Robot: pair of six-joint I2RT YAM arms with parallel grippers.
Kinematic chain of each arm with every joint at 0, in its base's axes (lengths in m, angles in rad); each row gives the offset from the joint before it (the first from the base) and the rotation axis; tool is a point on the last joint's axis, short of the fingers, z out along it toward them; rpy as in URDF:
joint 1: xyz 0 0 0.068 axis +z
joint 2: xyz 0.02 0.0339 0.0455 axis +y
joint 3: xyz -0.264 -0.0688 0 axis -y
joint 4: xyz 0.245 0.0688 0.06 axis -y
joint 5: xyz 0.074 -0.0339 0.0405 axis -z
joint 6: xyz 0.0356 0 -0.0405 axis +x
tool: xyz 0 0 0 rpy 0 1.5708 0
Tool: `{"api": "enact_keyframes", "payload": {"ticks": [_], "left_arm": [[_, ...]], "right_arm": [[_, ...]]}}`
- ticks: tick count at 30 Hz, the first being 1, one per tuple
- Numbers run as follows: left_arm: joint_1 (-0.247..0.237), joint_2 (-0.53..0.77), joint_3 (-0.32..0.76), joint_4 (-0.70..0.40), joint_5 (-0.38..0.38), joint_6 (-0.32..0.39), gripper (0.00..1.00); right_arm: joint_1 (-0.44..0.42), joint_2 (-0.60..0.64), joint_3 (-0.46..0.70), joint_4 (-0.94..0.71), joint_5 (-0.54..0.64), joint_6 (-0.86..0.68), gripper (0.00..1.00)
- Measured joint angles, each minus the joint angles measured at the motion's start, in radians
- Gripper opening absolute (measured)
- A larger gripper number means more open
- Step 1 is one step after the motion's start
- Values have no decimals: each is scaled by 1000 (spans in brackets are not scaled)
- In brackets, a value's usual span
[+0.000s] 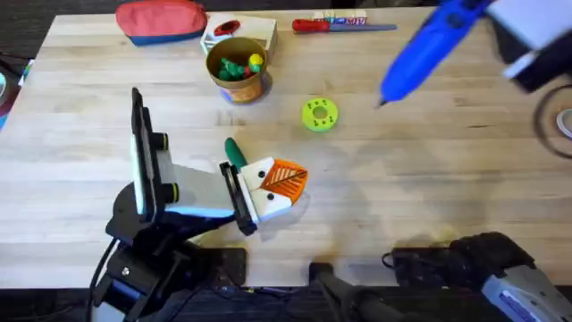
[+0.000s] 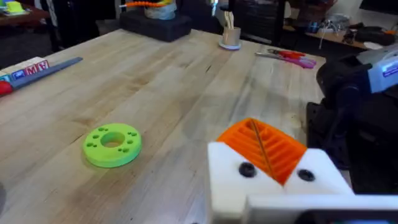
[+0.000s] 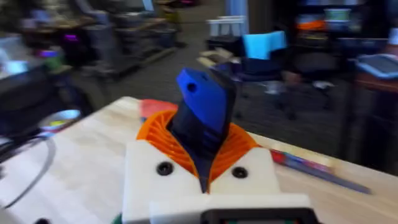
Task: Pick up the gripper from the table and insert it into the empty holder that is missing its gripper. Then pick up a screw, insert it into the mounting hole, and use the screwdriver to tighten it. Finally, clean up the table by picking up the vegetable and placing it into the bucket.
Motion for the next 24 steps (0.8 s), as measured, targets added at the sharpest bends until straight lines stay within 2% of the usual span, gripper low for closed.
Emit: {"api": "enact_keyframes", "payload": {"ticks": [5, 11, 17, 24], "left_arm": [[0, 0, 0, 0, 0, 0, 18], [0, 0, 0, 0, 0, 0, 18], [0, 0, 0, 0, 0, 0, 18], [0, 0, 0, 0, 0, 0, 18]], "right_arm": [[236, 49, -132, 249, -1, 47, 7], [449, 194, -152, 448, -8, 41, 7], [568, 313, -153, 660, -16, 22, 7], [613, 366, -154, 690, -67, -7, 7]]}}
